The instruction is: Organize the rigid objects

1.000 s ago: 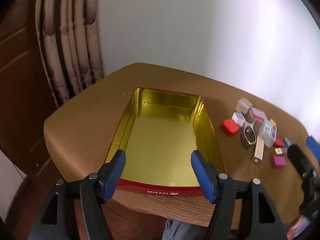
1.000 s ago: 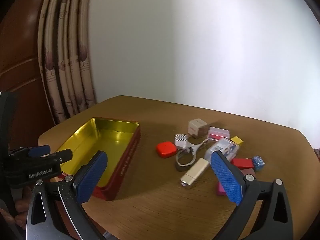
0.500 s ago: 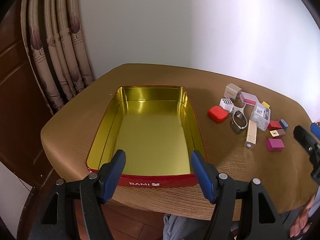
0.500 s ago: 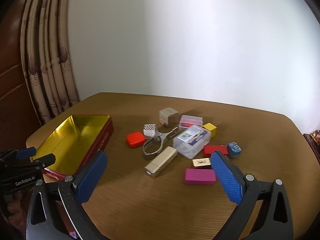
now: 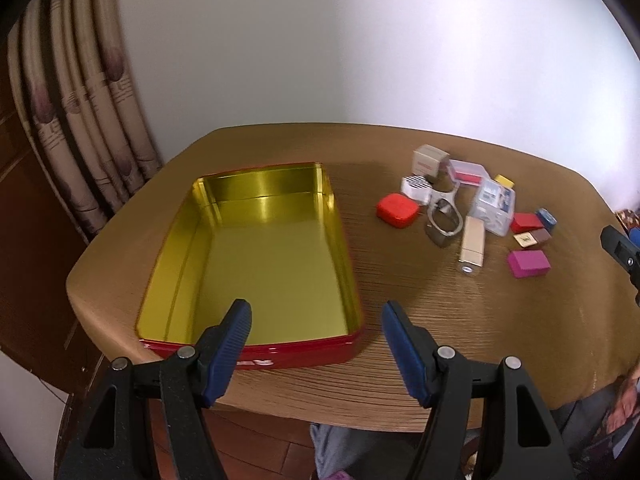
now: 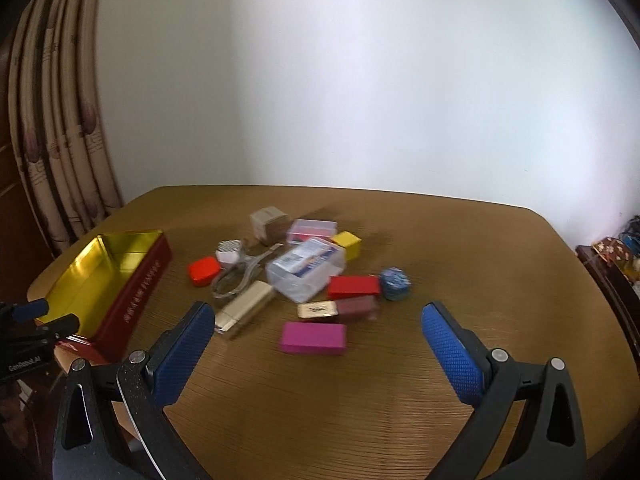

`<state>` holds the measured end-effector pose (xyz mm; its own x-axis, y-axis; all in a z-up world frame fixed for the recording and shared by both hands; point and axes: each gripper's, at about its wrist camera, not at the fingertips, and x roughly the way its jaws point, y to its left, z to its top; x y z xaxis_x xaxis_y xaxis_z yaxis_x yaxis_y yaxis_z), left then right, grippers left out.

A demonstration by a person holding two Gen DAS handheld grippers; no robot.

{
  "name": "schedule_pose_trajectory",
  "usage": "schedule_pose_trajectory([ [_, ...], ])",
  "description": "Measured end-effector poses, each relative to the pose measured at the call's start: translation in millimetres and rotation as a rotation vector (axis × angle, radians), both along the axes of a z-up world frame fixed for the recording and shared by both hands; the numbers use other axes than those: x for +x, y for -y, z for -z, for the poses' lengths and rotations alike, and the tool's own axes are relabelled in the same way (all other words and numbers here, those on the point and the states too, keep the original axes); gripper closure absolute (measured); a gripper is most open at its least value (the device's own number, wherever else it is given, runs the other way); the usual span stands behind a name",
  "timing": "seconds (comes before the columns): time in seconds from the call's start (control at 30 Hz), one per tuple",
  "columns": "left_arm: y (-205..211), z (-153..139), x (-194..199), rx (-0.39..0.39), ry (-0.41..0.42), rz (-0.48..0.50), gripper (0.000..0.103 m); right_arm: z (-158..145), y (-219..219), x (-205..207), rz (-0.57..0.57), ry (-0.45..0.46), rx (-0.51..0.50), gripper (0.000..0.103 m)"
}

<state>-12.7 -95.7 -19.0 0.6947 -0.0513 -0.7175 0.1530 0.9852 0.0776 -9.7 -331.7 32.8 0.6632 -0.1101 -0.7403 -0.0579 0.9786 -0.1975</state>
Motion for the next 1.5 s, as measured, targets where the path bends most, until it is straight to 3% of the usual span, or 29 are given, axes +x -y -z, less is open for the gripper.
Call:
schedule_pose_trajectory([
  [0.43,82.4,13.5,20.3,0.054,-0.066,0.161,0.034,-4.3,68.3,7.4,0.126,-0.021,0.026,0.0],
  [0.77,116.0,31.0,51.0,0.083,-0.146,0.207,0.034,4.0,104.1,14.6,0.2,-0.058,0.094,0.0],
  [1.07,143.7,46.6,85.9,0.063,-0.249,0.291,0.034,16.3,118.8,17.8,0.222,-0.103,0.127,0.0],
  [1.23,146.8,57.7,107.1,0.02,-0.332,0.285,0.034,22.8,126.1,19.8,0.234,-0.129,0.146,0.0],
  [1.5,146.3,68.9,122.4,-0.051,-0.393,0.269,0.034,31.0,133.2,20.9,0.251,-0.165,0.188,0.0],
])
